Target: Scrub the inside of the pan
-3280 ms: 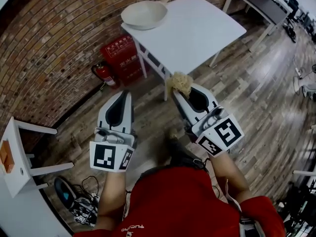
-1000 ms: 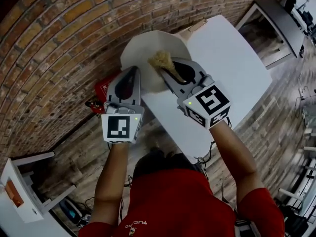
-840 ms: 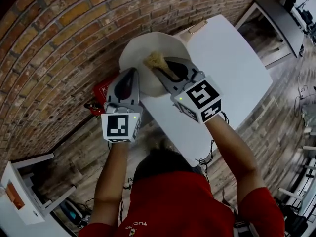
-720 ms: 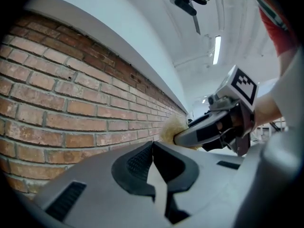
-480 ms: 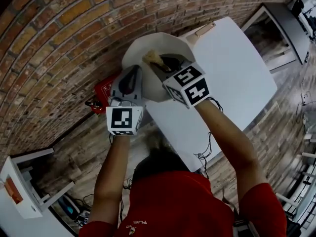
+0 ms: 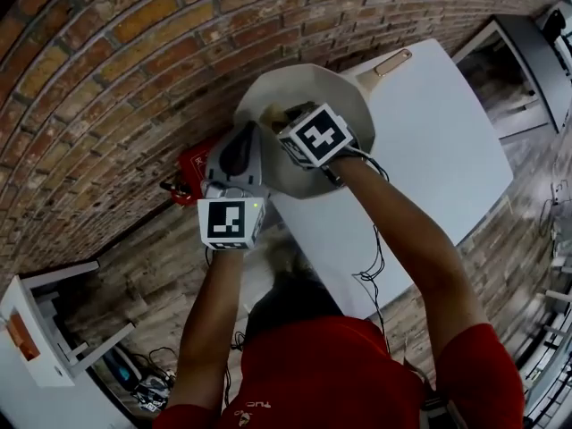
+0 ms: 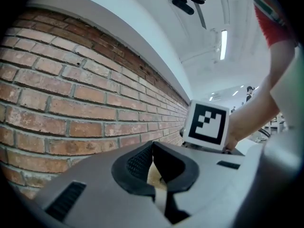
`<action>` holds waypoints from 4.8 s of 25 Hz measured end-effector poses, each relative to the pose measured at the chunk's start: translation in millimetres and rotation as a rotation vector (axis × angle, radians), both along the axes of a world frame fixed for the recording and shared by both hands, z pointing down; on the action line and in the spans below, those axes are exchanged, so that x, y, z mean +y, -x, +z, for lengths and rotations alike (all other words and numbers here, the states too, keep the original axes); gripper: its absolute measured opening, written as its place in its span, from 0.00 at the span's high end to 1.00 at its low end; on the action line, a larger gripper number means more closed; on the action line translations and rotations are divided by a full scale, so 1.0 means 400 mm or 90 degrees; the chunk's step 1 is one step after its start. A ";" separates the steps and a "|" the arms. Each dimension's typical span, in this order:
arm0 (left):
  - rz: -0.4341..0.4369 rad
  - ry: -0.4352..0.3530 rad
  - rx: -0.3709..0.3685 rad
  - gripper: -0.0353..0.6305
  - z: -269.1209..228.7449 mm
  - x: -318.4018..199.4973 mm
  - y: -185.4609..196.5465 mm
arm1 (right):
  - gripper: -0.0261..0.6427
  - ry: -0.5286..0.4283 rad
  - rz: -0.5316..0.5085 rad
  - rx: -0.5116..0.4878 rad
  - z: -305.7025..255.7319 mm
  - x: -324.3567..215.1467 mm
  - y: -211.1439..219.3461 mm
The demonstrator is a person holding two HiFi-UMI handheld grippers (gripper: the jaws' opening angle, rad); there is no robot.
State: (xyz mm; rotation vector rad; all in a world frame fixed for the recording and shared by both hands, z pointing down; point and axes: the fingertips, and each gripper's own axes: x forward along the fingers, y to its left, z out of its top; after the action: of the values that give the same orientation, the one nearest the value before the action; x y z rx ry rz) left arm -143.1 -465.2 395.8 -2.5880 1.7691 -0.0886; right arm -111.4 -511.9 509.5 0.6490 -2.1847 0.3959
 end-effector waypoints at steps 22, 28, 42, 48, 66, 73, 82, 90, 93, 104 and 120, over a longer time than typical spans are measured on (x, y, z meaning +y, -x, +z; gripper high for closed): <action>-0.017 0.006 0.013 0.93 0.026 0.008 0.048 | 0.83 0.069 0.057 0.149 0.190 -0.080 -0.079; -0.016 0.006 0.014 0.93 0.021 0.015 0.043 | 0.83 0.050 0.118 0.193 0.187 -0.132 -0.185; -0.020 -0.002 0.018 0.93 0.001 0.039 0.041 | 0.83 0.096 -0.041 0.155 0.161 0.083 -0.027; -0.023 -0.003 0.019 0.93 0.000 0.050 0.051 | 0.83 0.081 -0.030 0.186 0.188 0.060 -0.052; -0.011 -0.004 0.021 0.93 -0.008 0.058 0.039 | 0.83 0.078 0.073 0.240 0.167 -0.003 -0.218; -0.009 -0.005 0.023 0.93 -0.012 0.064 0.034 | 0.83 0.115 -0.069 0.209 0.163 0.153 -0.077; -0.013 -0.007 0.024 0.93 -0.017 0.079 0.043 | 0.83 0.136 -0.105 0.254 0.204 0.188 -0.083; -0.009 -0.011 0.028 0.93 -0.022 0.084 0.037 | 0.83 0.128 -0.079 0.319 0.205 0.134 -0.171; -0.007 -0.011 0.028 0.93 -0.023 0.086 0.033 | 0.83 0.118 -0.065 0.343 0.202 0.110 -0.210; 0.009 -0.002 0.020 0.93 -0.013 0.085 0.012 | 0.83 0.044 -0.034 0.373 0.144 0.054 -0.269; 0.060 -0.028 0.051 0.93 -0.136 0.159 -0.069 | 0.83 -0.241 0.102 -0.201 -0.323 0.233 -0.208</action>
State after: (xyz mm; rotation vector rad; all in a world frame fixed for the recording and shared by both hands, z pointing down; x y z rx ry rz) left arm -115.3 -401.4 341.3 -2.6744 1.6495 0.0545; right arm -28.3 -418.7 380.1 1.0308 -2.5464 0.1721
